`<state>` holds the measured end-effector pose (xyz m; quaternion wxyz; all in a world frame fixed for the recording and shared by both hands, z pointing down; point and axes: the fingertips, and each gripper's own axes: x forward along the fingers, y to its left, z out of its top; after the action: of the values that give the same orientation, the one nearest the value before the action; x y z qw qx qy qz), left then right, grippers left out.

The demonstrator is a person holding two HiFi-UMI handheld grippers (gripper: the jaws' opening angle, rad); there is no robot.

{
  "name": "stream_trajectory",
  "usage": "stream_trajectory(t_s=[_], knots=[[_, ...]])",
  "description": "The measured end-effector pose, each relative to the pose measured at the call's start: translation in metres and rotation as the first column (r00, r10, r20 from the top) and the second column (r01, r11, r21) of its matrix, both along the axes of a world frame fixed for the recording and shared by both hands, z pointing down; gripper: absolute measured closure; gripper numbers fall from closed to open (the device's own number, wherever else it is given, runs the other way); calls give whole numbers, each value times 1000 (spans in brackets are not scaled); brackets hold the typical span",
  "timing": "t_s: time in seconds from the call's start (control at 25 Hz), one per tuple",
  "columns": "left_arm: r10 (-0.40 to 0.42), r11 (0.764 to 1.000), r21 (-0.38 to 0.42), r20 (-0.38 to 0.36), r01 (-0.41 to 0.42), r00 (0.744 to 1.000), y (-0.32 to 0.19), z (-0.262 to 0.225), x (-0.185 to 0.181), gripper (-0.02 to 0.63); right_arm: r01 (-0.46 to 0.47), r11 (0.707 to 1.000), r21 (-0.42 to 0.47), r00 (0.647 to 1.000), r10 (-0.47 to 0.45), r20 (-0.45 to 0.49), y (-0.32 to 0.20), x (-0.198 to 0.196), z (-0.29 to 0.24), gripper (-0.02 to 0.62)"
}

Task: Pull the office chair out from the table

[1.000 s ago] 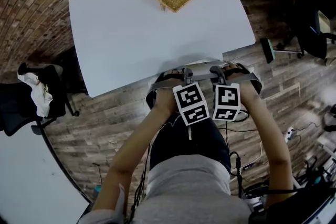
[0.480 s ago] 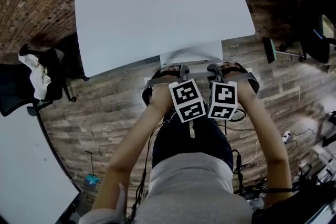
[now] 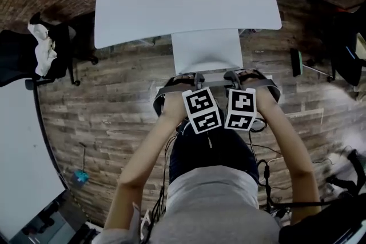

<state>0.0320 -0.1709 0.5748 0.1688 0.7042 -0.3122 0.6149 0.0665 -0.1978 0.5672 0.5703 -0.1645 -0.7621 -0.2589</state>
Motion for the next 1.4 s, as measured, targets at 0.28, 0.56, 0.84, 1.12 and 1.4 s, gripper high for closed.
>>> stream_trajectory(t_s=[0.28, 0.56, 0.84, 1.12, 1.4], knots=[[-19, 1000, -10, 13, 19, 1000, 46, 1, 21, 520, 29, 999, -22, 1000, -29, -10, 46, 21, 1, 508], [-19, 1000, -6, 20, 19, 1000, 74, 0, 33, 520, 13, 1000, -17, 1000, -14, -18, 72, 36, 2, 508], [-2, 1000, -2, 12, 2, 1000, 110, -2, 48, 520, -17, 1000, -16, 1000, 17, -20, 108, 53, 2, 508], [35, 999, 11, 7, -35, 999, 147, -1, 70, 520, -50, 998, -30, 998, 49, -24, 147, 76, 3, 508], [42, 999, 6, 10, -42, 999, 180, -1, 92, 518, -61, 997, -41, 998, 60, -30, 179, 98, 3, 509]])
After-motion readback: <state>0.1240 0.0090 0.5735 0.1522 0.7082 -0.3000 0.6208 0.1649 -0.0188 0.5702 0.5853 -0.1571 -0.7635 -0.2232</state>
